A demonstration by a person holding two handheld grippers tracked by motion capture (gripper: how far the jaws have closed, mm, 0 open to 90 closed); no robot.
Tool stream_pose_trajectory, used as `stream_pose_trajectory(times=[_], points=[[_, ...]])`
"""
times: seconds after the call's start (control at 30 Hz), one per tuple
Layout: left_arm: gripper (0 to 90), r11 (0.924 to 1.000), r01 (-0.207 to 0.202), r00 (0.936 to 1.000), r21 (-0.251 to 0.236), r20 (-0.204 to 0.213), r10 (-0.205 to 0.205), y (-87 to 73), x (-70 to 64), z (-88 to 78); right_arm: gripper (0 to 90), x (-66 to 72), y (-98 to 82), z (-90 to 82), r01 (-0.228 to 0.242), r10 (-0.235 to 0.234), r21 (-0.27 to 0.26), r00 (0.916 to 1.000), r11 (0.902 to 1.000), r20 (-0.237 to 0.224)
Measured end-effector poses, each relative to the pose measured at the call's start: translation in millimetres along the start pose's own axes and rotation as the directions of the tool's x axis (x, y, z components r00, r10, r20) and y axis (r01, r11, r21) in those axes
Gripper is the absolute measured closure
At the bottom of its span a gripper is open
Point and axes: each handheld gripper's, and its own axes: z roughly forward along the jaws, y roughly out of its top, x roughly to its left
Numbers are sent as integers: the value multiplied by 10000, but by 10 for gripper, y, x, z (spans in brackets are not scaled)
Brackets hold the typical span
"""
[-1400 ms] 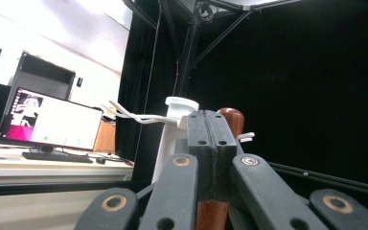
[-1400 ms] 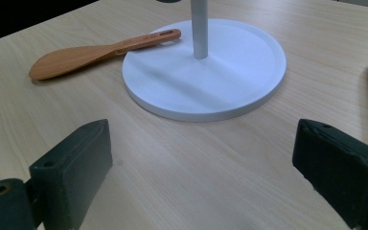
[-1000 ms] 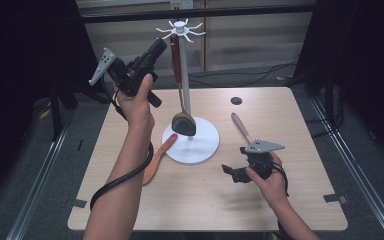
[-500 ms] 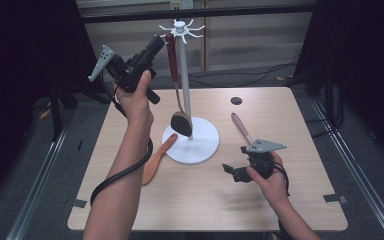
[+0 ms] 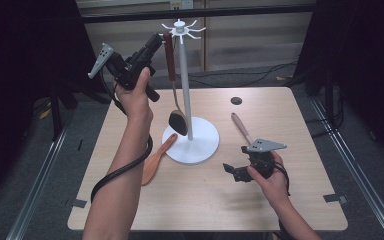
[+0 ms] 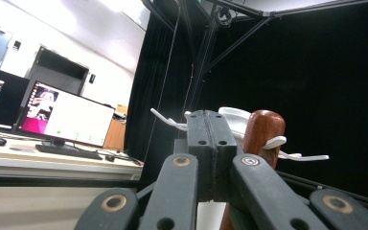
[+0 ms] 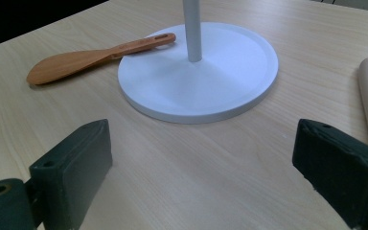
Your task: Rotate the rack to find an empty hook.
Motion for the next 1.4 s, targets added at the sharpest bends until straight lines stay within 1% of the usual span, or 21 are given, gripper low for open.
stream_pose_trajectory(times=[0.1,0.23,0.37,0.47,0.53,0.57,0.6,0.67,0.77,0.9,0.93,1.07,1.1,1.17,1.2,1.27,1.3,1.33,1.4], points=[[900,10000,21,10000,42,7,-22,-6,11,16,60,1,7,-8,-57,57,-42,10000,10000,18],[900,10000,27,10000,40,-14,-27,-22,7,17,60,-6,6,-15,-7,7,-53,10000,10000,13],[900,10000,70,10000,67,-44,-69,-37,10,-18,60,-14,1,-17,24,-24,-52,10000,10000,14],[900,9999,20,10000,110,-90,-19,-39,9,-65,60,-2,5,-13,-23,23,-29,10000,10000,42],[900,9997,-87,9998,222,-156,90,-44,4,-108,60,1,5,-11,-28,28,-13,10000,10000,36],[900,9997,-55,9998,234,-165,59,-54,2,-135,60,2,5,-9,2,-2,11,10000,10000,35],[900,9994,-129,9998,322,-141,133,-59,7,-156,60,2,6,-8,36,-36,35,10000,10000,23],[897,9987,-204,9995,467,-233,215,-85,10,-214,60,4,5,-4,76,-76,38,10000,10000,32],[886,9973,-187,9994,712,-285,208,-148,21,-287,60,10,5,2,85,-85,64,10000,9999,40],[874,9961,-230,9992,857,-315,258,-243,27,-366,60,21,4,13,109,-109,113,9999,9999,22],[870,9963,-183,9995,839,-230,203,-264,27,-383,60,23,5,17,126,-126,93,9999,9999,8],[867,9959,-254,9996,863,-113,265,-334,10,-444,60,17,9,7,100,-101,74,9999,9999,33],[867,9960,-186,9998,870,-75,194,-360,6,-462,60,14,9,5,101,-101,63,9999,9999,37],[864,9955,-234,9996,914,-104,245,-394,6,-489,60,8,7,0,92,-92,53,9999,9999,61],[864,9953,-201,9998,949,-40,206,-420,6,-509,60,8,6,-2,67,-67,46,9999,10000,78],[863,9947,-245,9996,999,-109,257,-457,1,-536,60,8,8,-8,74,-75,53,10000,10000,66],[862,9937,-256,9996,1093,-88,268,-484,3,-558,60,11,12,-12,46,-46,17,10000,10000,60],[862,9939,-173,9998,1085,-74,182,-502,-2,-567,60,11,13,-13,53,-53,14,10000,10000,58],[861,9913,-265,9996,1286,-83,278,-545,6,-603,60,12,14,-13,59,-59,14,10000,10000,64]])
